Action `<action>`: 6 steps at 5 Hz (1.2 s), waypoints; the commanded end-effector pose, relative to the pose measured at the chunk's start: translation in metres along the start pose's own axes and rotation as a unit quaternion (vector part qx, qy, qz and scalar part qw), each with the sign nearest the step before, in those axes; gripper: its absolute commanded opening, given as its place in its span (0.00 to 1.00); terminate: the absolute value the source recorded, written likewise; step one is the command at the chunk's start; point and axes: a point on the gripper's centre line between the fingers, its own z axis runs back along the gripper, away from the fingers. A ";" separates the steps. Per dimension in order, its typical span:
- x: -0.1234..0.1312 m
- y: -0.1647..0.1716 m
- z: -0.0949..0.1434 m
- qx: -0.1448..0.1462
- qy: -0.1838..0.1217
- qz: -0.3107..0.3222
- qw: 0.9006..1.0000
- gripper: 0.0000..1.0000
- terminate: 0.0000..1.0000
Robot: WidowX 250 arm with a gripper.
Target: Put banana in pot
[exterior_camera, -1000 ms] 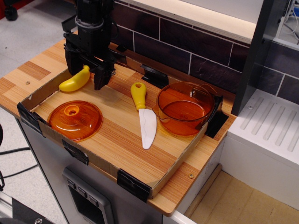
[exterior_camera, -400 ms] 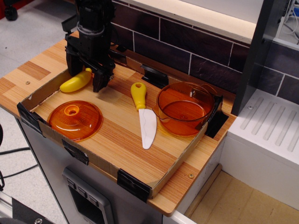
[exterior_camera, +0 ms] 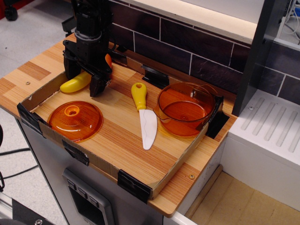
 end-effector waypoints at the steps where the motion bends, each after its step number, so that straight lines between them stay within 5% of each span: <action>1: 0.001 0.010 0.003 0.017 -0.013 0.018 1.000 0.00 0.00; 2: 0.002 0.015 0.016 0.030 -0.014 0.044 0.998 0.00 0.00; 4: 0.003 0.013 0.082 0.013 -0.035 0.099 0.994 0.00 0.00; 5: 0.007 -0.012 0.109 -0.004 -0.049 0.098 0.994 0.00 0.00; 6: 0.008 -0.052 0.114 -0.019 -0.027 0.075 0.997 0.00 0.00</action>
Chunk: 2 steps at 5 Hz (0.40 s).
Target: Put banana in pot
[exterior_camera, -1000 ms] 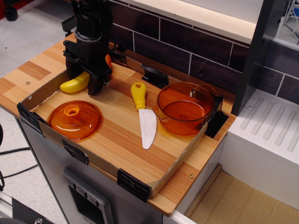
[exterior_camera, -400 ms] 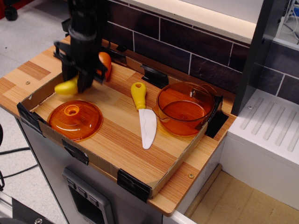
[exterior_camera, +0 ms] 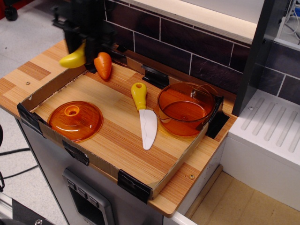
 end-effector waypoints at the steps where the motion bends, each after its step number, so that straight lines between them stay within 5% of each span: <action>1: -0.002 -0.065 0.027 -0.023 0.008 -0.020 0.999 0.00 0.00; 2: -0.010 -0.098 0.033 -0.035 0.016 -0.044 0.998 0.00 0.00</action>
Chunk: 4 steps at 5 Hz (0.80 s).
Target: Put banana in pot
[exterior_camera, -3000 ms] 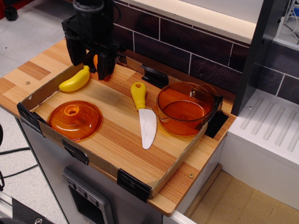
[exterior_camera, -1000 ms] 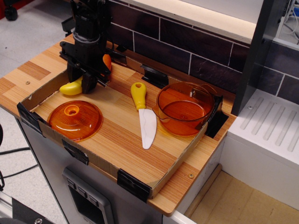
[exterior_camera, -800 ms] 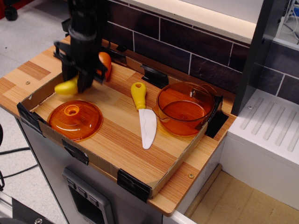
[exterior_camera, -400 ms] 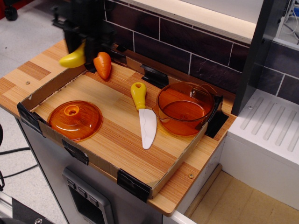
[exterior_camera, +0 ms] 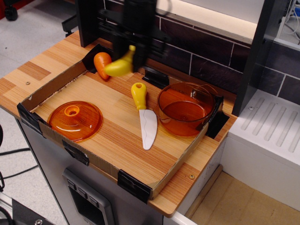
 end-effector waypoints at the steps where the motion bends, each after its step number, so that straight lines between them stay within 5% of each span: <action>1: -0.005 -0.051 0.022 -0.019 -0.011 -0.028 0.999 0.00 0.00; 4: 0.021 -0.071 -0.004 -0.001 -0.005 -0.006 1.000 0.00 0.00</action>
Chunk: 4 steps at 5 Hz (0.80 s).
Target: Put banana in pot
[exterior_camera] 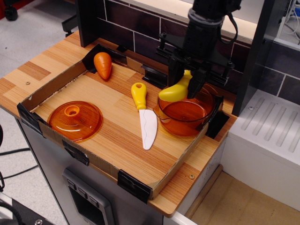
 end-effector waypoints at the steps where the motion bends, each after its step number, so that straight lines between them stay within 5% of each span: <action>1: 0.017 -0.002 0.000 0.025 -0.025 0.010 0.999 1.00 0.00; 2: 0.015 -0.004 0.000 0.021 -0.028 -0.001 0.999 1.00 0.00; 4: 0.010 0.001 0.042 -0.022 -0.054 0.000 0.998 1.00 0.00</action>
